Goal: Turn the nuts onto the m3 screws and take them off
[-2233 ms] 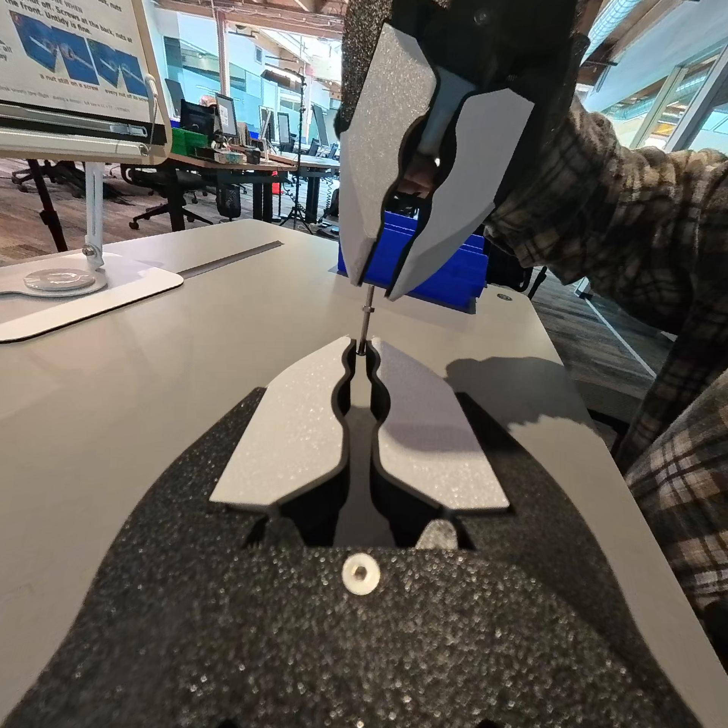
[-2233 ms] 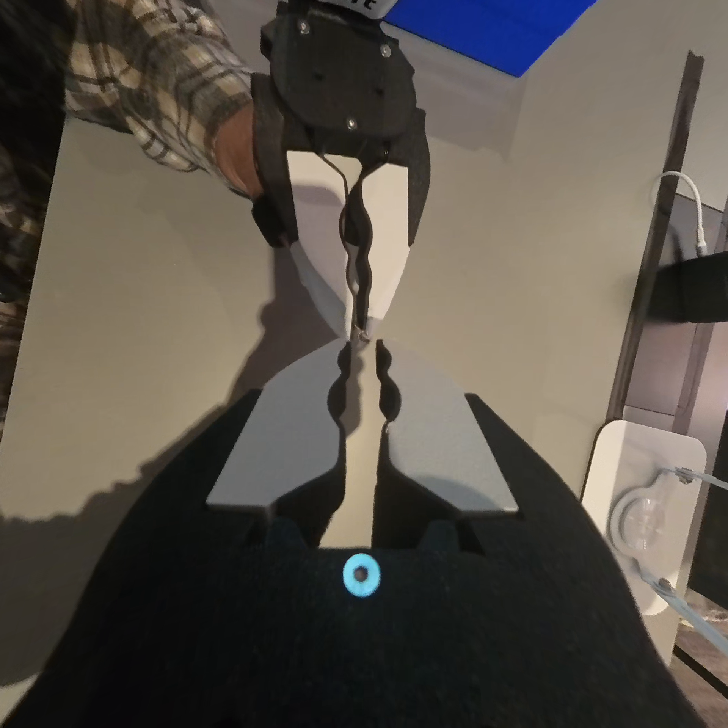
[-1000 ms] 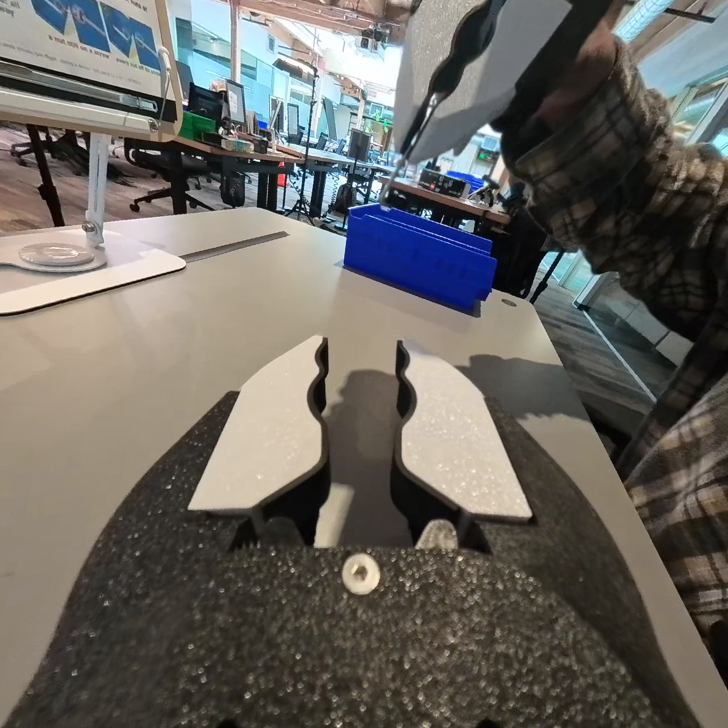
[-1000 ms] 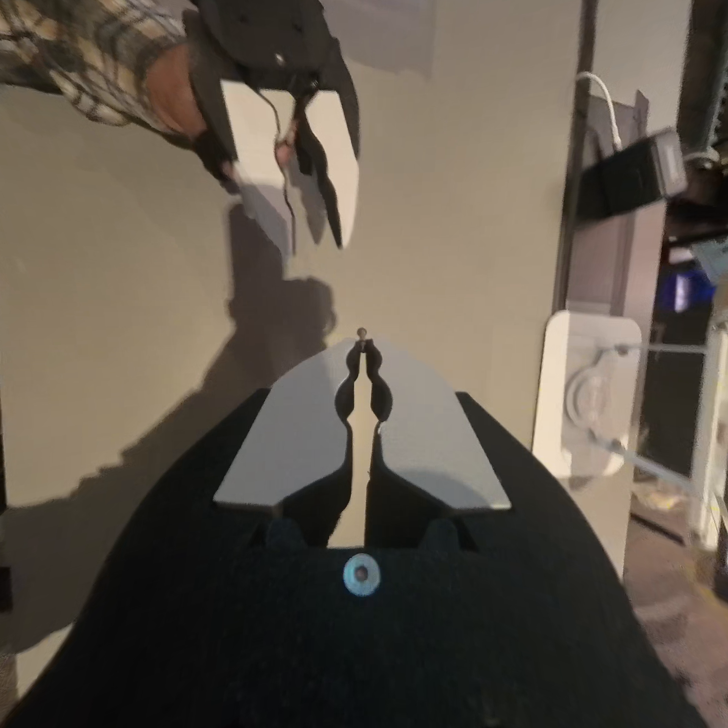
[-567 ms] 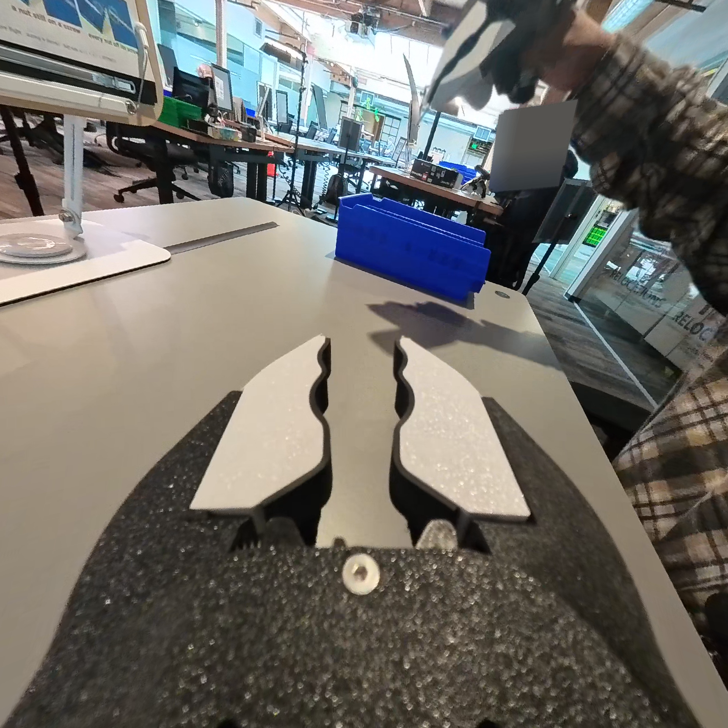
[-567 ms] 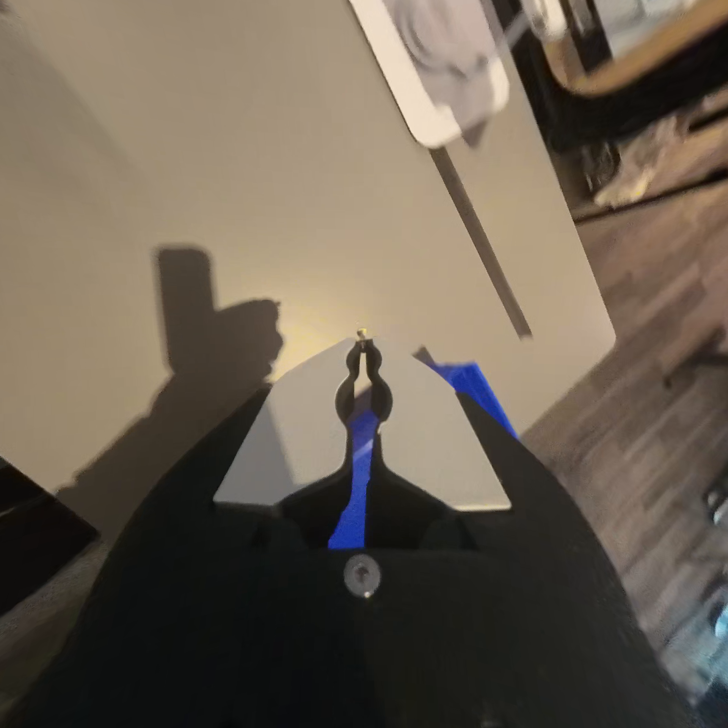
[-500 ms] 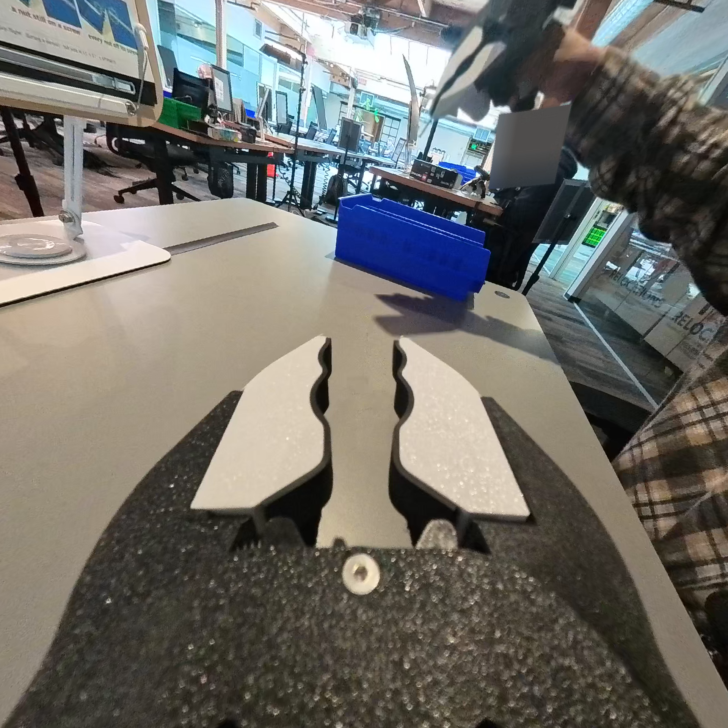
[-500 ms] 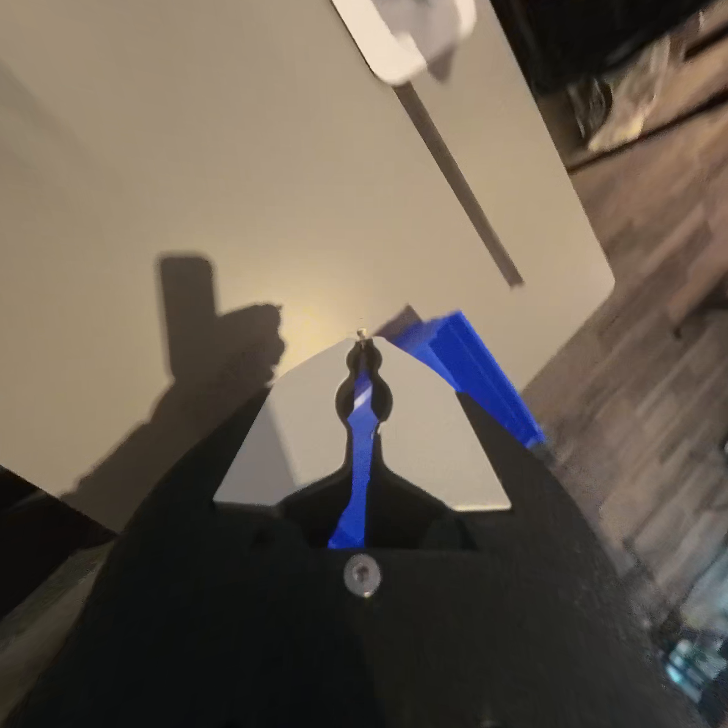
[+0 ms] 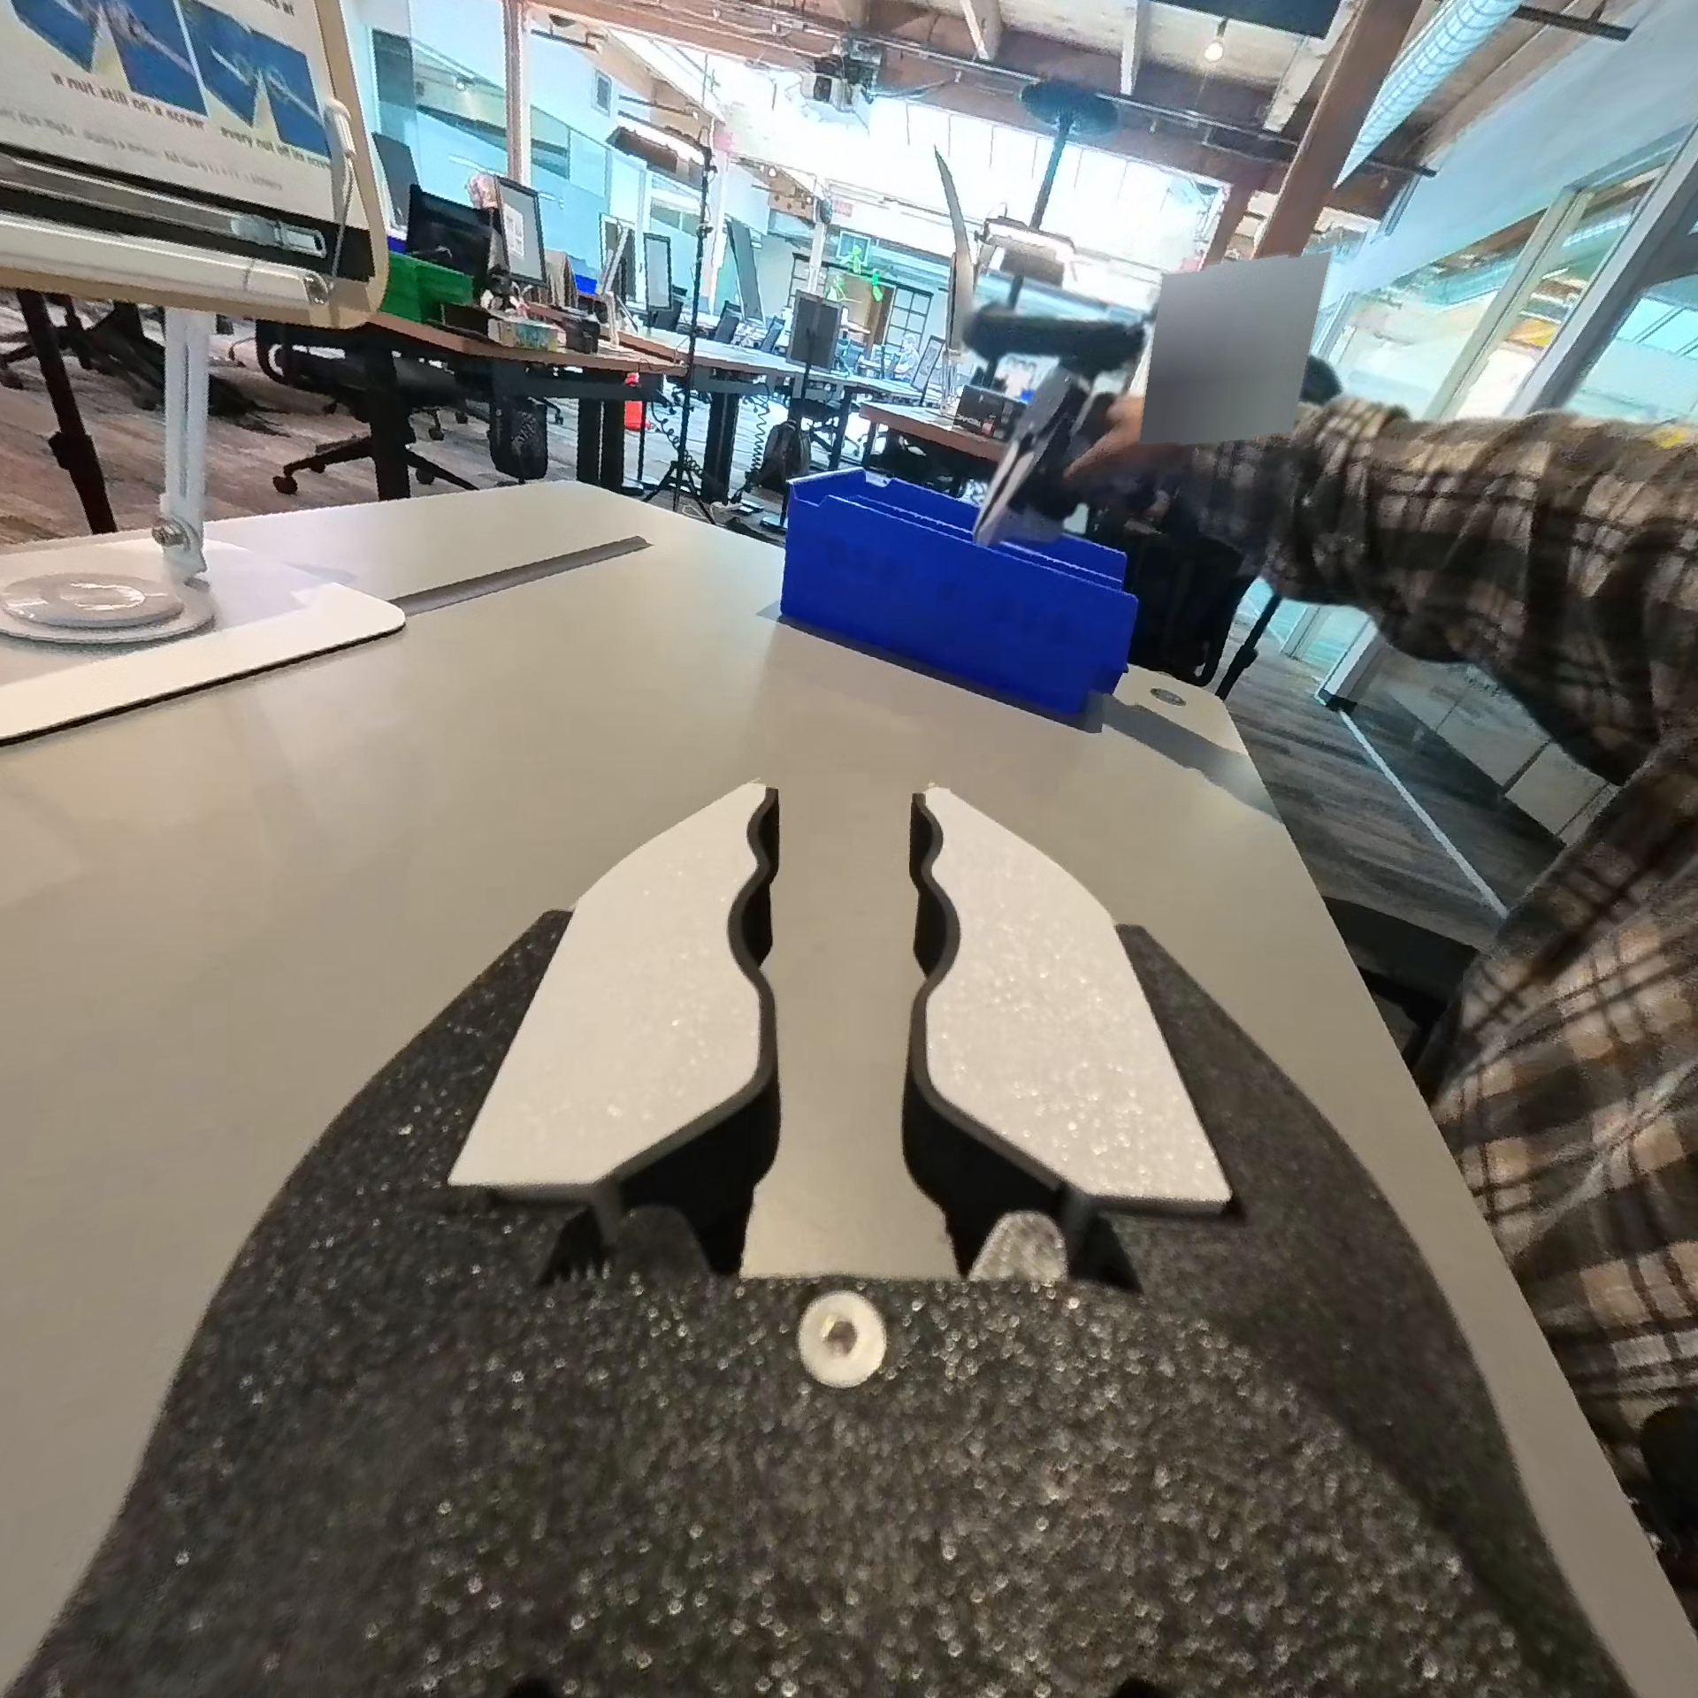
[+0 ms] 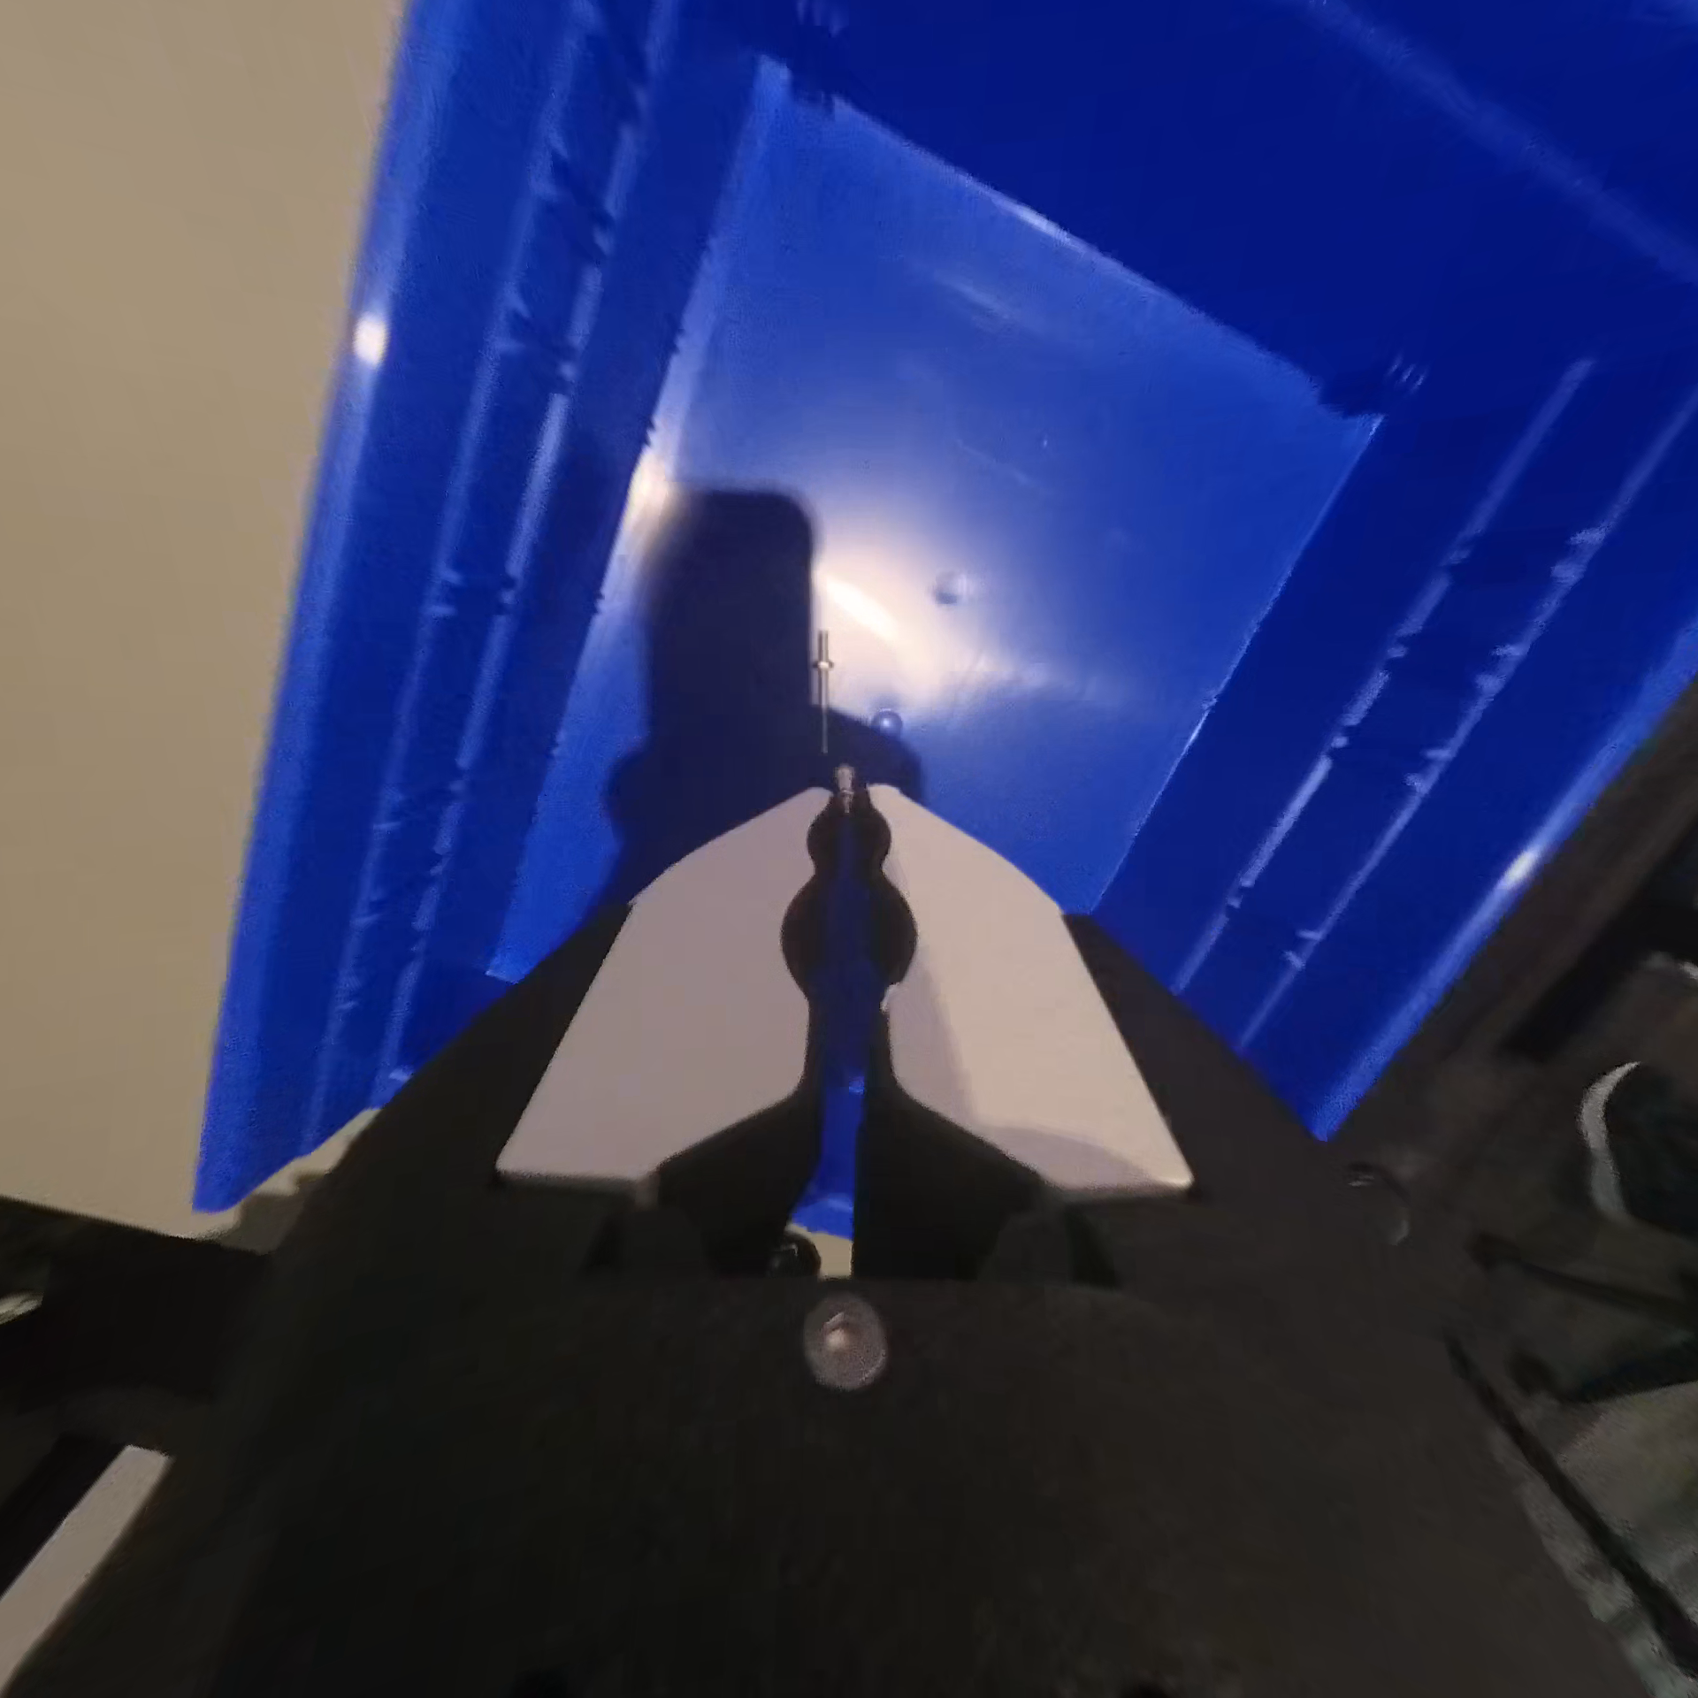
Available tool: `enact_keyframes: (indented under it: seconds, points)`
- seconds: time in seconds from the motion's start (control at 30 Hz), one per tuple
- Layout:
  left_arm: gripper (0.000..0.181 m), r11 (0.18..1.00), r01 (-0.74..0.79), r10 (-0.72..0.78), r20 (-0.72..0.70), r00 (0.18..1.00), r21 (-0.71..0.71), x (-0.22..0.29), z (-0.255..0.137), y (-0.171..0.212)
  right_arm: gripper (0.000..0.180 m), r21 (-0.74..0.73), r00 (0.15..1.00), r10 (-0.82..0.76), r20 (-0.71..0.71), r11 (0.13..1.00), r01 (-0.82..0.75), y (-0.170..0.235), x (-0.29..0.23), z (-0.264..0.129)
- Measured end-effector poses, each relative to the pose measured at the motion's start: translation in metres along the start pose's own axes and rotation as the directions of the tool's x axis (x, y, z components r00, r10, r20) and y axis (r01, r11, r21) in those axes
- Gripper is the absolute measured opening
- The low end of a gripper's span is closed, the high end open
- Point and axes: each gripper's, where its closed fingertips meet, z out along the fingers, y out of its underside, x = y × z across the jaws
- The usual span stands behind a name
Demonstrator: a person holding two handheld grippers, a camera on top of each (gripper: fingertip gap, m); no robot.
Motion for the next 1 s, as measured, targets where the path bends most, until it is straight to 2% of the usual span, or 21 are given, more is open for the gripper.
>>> enact_keyframes:
  seconds: [0.23,0.3,0.43,0.53,0.63,0.77,0.87,1.0]
  points:
    - [0.025,1.0,0.003,-0.003,0.0,1.0,0.005,-0.001,-0.001,-0.001,0.004,-0.048,0.998,0.056,0.038,0.997,-0.054,0.018,0.006,0.033]
    - [0.025,1.0,0.003,-0.003,-0.002,1.0,0.002,-0.001,-0.001,0.0,0.021,-0.023,0.999,0.053,0.011,0.998,-0.053,0.016,0.009,0.031]
    - [0.025,1.0,0.006,-0.006,-0.004,1.0,0.0,-0.001,0.0,0.001,0.034,0.069,0.998,0.036,-0.052,0.997,-0.033,0.001,0.014,0.006]
    - [0.025,1.0,0.008,-0.008,-0.003,1.0,-0.002,-0.001,0.0,0.002,0.042,0.237,0.993,0.053,-0.102,0.971,-0.027,-0.027,0.011,-0.035]
    - [0.025,1.0,0.01,-0.01,-0.001,1.0,-0.004,-0.002,0.001,0.003,0.054,0.436,0.989,0.05,-0.139,0.9,0.016,-0.059,-0.005,-0.087]
    - [0.025,1.0,0.012,-0.012,0.003,1.0,-0.009,-0.003,0.001,0.004,0.069,0.668,0.987,0.011,-0.159,0.737,0.1,-0.095,-0.056,-0.143]
    - [0.025,1.0,0.012,-0.012,0.008,1.0,-0.012,-0.004,0.002,0.005,0.08,0.763,0.986,-0.057,-0.154,0.628,0.156,-0.11,-0.108,-0.156]
    - [0.025,1.0,0.008,-0.008,0.014,1.0,-0.012,-0.004,0.001,0.005,0.088,0.833,0.977,-0.203,-0.057,0.53,0.159,-0.123,-0.182,-0.14]
